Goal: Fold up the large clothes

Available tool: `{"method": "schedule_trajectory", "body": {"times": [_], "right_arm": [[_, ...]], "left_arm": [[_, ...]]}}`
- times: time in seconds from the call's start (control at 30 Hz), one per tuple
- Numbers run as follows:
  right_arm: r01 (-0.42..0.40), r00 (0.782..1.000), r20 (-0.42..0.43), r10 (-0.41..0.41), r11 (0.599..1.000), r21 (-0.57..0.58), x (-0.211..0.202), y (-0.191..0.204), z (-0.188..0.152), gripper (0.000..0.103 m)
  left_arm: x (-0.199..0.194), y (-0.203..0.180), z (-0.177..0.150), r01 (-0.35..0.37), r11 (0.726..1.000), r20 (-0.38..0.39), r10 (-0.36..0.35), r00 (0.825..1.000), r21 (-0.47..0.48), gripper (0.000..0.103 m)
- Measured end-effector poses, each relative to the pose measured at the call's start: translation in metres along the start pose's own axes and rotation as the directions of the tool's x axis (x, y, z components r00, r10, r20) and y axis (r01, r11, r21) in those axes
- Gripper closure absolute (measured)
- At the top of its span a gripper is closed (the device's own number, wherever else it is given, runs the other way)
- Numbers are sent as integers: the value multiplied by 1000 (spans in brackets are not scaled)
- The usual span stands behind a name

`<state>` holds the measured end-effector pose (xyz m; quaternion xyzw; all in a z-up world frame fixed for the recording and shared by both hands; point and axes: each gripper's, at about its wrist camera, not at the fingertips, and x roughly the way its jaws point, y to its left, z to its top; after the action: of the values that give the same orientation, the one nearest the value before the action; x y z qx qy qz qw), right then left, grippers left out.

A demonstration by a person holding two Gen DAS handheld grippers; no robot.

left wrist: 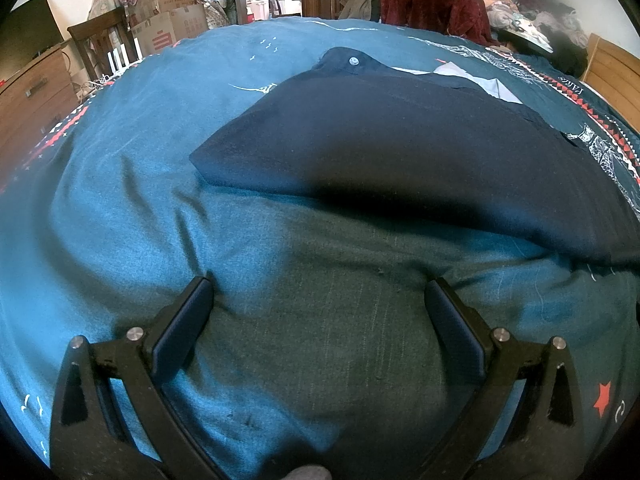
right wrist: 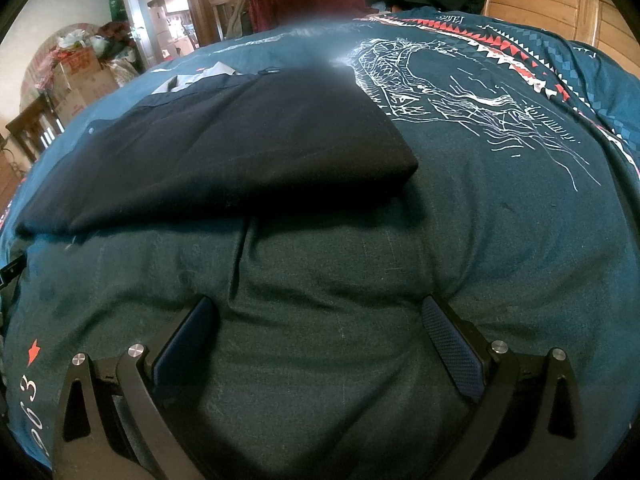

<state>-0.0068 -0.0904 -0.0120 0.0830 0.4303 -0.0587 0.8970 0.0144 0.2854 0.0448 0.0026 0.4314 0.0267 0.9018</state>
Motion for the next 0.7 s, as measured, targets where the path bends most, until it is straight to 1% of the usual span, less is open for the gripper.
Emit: {"method": "schedule_trajectory", "body": {"times": [0.7], "right_arm": [[-1, 1000, 1, 1, 1000, 2, 0, 0, -1, 0]], "left_arm": [[0, 0, 0, 3, 1000, -3, -3, 1000, -5, 0]]}}
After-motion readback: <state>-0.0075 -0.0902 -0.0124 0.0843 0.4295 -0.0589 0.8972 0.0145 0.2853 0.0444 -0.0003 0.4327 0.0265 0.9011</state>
